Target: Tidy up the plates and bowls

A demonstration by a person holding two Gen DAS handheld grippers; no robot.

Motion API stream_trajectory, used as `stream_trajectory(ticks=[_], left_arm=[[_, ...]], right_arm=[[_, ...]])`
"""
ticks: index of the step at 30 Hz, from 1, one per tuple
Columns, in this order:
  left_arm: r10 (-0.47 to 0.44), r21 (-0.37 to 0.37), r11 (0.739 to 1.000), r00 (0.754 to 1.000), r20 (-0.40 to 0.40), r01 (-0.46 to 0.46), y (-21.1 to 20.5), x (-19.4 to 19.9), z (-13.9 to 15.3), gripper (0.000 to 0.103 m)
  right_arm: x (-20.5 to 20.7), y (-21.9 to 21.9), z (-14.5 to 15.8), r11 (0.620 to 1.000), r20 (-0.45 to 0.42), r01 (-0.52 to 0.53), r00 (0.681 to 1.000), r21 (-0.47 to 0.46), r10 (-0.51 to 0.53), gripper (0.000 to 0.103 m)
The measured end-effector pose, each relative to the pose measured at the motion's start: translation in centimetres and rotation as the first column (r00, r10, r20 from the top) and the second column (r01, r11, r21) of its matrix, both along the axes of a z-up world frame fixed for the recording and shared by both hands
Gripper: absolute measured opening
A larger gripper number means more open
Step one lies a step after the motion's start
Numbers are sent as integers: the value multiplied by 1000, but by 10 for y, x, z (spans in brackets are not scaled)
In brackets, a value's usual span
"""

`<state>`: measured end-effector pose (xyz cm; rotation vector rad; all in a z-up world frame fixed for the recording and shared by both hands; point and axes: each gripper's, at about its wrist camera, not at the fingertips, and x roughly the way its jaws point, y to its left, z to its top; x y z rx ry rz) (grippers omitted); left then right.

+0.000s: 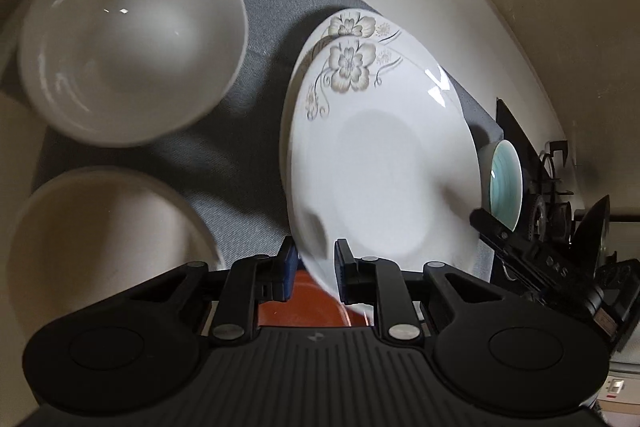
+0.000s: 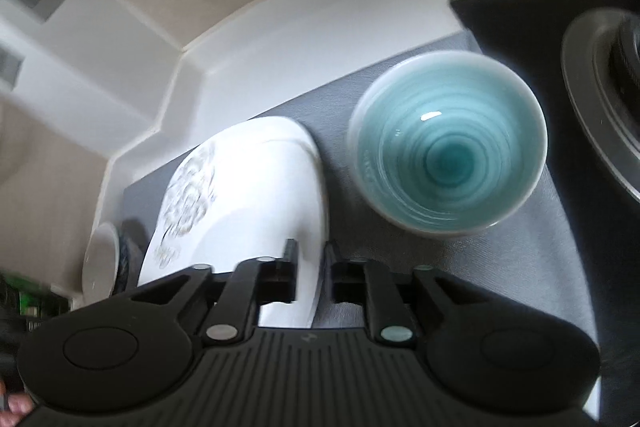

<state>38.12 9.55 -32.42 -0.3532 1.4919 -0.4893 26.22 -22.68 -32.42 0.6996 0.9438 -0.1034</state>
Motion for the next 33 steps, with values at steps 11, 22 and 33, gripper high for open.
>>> stream_trajectory(ticks=[11,22,33], left_arm=[[-34,35,999,998,52,33,-20,-3,-4,21],[-155,105,985,972,176,138,-5,-57,14,40],[-290,177,950,938,189,258,-32,-91,9,46]], right_arm=[[-12,21,-1,998,-44,-58,997,3,58,31],[-33,102,-33,888,-161,-458,880,-31,448,26],[-63,50,-16,924,-148,-352,932,-149,331,12]])
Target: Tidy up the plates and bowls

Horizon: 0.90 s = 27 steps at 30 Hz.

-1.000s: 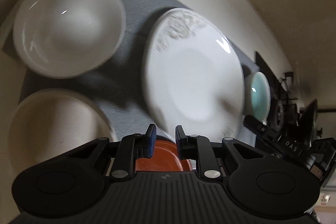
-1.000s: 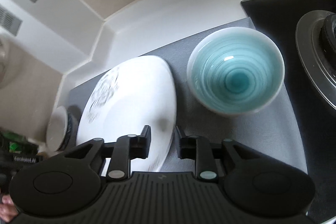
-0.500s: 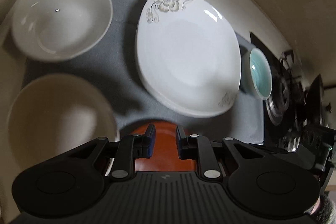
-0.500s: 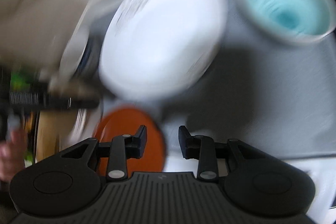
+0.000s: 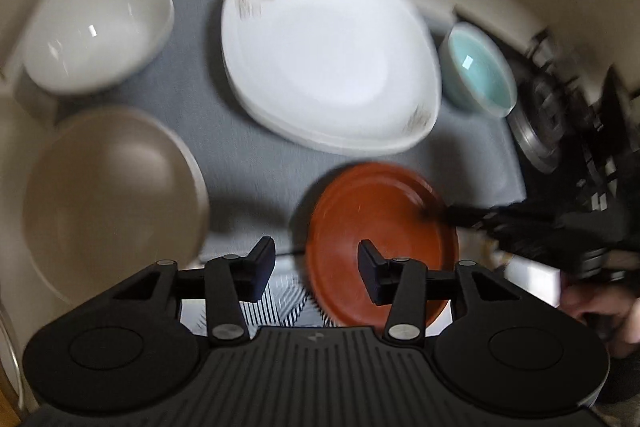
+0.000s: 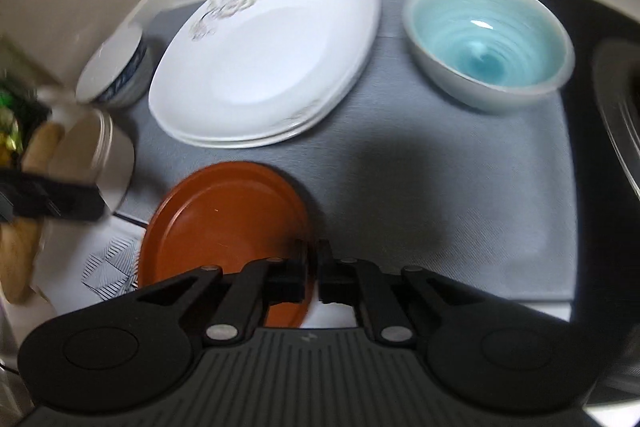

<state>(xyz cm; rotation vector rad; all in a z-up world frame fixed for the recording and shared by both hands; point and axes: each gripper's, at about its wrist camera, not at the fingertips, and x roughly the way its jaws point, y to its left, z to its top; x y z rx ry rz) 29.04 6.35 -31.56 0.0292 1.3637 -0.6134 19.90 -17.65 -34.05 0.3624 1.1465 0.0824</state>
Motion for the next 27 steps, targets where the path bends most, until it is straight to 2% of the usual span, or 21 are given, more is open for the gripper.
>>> stream_trajectory(ticks=[1,2,3,5,7,11,12,14,21,24,27], left_arm=[[-9,31,999,1000,-22,9,-6,-1,-8,44],[-18,49,999,999,-42,20,-11,-2,-16,40],[-27,44,999,998,-57,29,-15,-2,-22,30],[-15,51,999,997,-78,19,-20,-1,-33,24],[-4,82,997,998,-61,9,-22,0,-40,14],[4,47,999,997,-80,0,-18,6,-43,11],[8,41,999,996,-90,-4,-16,7,-44,9],[11,43,999,995,-101,-6,-16,8,-44,7],[34,3,999,990,-138,-34,-8,1,-38,7],[51,-43,997,990,-135,-58,2,-2,-21,7],[69,-70,995,993,-91,-76,8,2,2,7]], right_arm=[[-4,-4,2,1000,0,21,1000,-6,-21,17],[-8,-10,2,999,5,37,999,-20,-37,27],[-12,-14,3,999,9,46,999,-25,-46,31],[-16,-17,-2,998,4,54,999,21,-54,31],[-21,-21,-7,996,0,58,998,65,-59,31],[-16,-7,-12,1000,-1,4,1000,9,-4,29],[-14,-3,-13,1000,5,-15,1000,12,15,19],[-14,2,-15,1000,21,-21,1000,-22,21,9],[-19,-5,-3,1000,57,5,998,-17,-4,6],[-21,-6,16,1000,97,9,995,-13,-7,5],[-20,-11,38,999,138,22,990,28,-26,5]])
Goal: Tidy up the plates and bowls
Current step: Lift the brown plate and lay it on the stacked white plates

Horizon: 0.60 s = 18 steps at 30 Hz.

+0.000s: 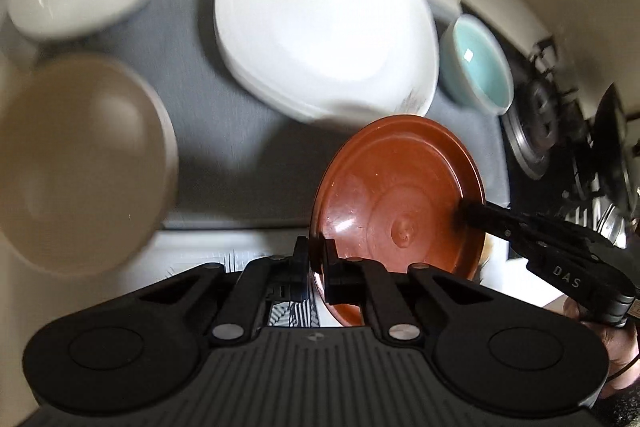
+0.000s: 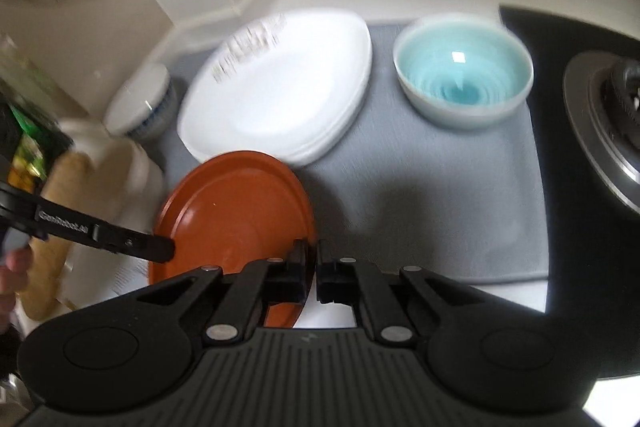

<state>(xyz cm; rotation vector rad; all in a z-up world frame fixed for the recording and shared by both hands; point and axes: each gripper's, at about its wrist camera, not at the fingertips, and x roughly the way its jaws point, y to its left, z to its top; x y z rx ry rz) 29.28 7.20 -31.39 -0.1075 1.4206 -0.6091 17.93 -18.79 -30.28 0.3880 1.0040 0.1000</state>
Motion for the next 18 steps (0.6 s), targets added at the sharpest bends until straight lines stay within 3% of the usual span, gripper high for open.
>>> stream_trajectory(ticks=[4,8,14,18], left_arm=[[19,-7,1000,996,85,-19,-1,13,29,7],[44,10,999,989,138,-46,-10,32,38,7],[85,71,992,967,242,-105,-27,57,37,8],[84,89,990,965,249,-109,-40,76,31,8]], right_arm=[[19,-5,26,1000,56,2,998,19,-3,5],[48,-3,36,999,90,8,996,-32,-5,5],[87,-1,33,995,124,11,992,-99,1,4],[115,0,18,988,81,32,996,-149,-20,5]])
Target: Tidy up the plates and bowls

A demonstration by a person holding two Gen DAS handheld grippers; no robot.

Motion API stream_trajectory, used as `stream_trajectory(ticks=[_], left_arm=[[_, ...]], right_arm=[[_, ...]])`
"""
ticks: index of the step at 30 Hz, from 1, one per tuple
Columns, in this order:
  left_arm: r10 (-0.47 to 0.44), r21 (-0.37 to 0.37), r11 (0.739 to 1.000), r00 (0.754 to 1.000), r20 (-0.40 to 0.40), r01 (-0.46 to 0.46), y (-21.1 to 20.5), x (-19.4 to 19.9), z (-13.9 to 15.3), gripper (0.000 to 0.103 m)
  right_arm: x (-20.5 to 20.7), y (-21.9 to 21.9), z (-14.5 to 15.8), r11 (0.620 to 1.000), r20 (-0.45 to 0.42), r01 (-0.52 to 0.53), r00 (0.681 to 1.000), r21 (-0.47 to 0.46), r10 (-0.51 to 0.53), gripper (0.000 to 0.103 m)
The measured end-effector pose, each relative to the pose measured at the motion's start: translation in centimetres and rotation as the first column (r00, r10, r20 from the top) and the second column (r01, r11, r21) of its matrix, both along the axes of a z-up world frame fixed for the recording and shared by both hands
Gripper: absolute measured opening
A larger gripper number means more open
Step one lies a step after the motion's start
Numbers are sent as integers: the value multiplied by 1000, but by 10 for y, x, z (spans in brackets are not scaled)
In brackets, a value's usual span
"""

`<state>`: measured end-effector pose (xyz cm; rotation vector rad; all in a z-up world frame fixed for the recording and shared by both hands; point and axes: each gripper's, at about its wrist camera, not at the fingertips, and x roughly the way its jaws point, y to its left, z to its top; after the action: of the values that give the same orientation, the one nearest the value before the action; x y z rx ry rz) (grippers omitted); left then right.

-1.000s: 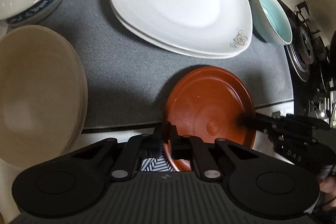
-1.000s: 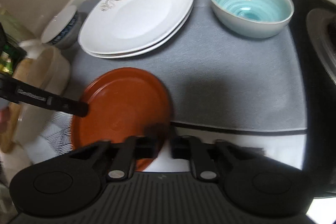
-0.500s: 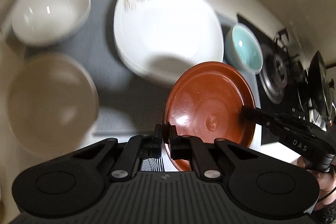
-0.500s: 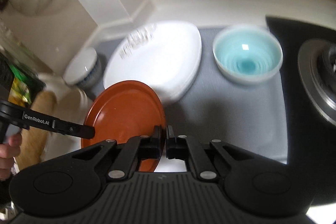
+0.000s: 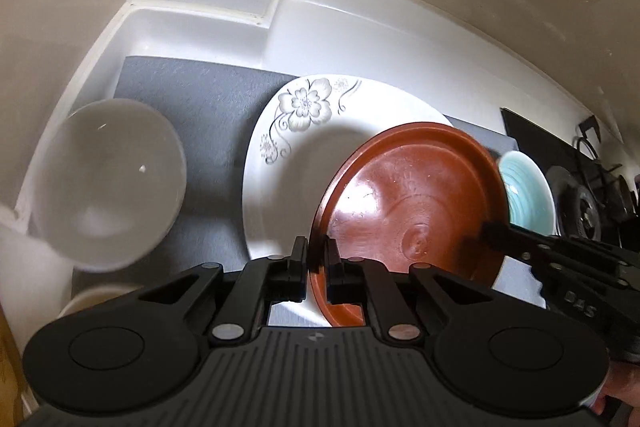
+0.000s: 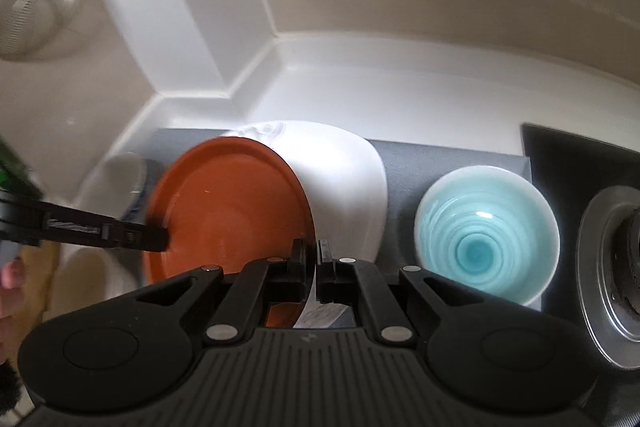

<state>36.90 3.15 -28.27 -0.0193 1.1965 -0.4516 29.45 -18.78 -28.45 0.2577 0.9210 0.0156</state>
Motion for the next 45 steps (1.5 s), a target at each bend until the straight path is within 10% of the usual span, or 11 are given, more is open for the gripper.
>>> stream_trajectory(ticks=[18,20,23,29,32,39,45], left_arm=[[39,16,999,999,-37,-38,-6,42,-43,7],[31,21,999,999,-35,-30,-5,39,-40,14],[30,-19,999,1000,-7,-30,11,29,-29,36],[200,0,979,968,153,-202,89,-4,8,65],[294,39,950,930,222,-310,127,-10,9,62],[435,-57,899,900,10,-434,175,19,-30,26],[431,-115,893,901,-52,-434,172,30,-37,21]], right_arm=[[43,-4,-51,998,-5,55,998,-28,-56,6],[44,-3,-50,998,-6,50,999,-35,-51,12],[35,-8,-45,997,41,79,996,23,-80,52],[15,-2,-26,992,102,114,988,56,-120,54],[15,12,-14,990,143,113,982,84,-125,54],[56,89,-6,985,143,-83,988,149,62,50],[89,133,-17,958,82,-191,981,215,177,42]])
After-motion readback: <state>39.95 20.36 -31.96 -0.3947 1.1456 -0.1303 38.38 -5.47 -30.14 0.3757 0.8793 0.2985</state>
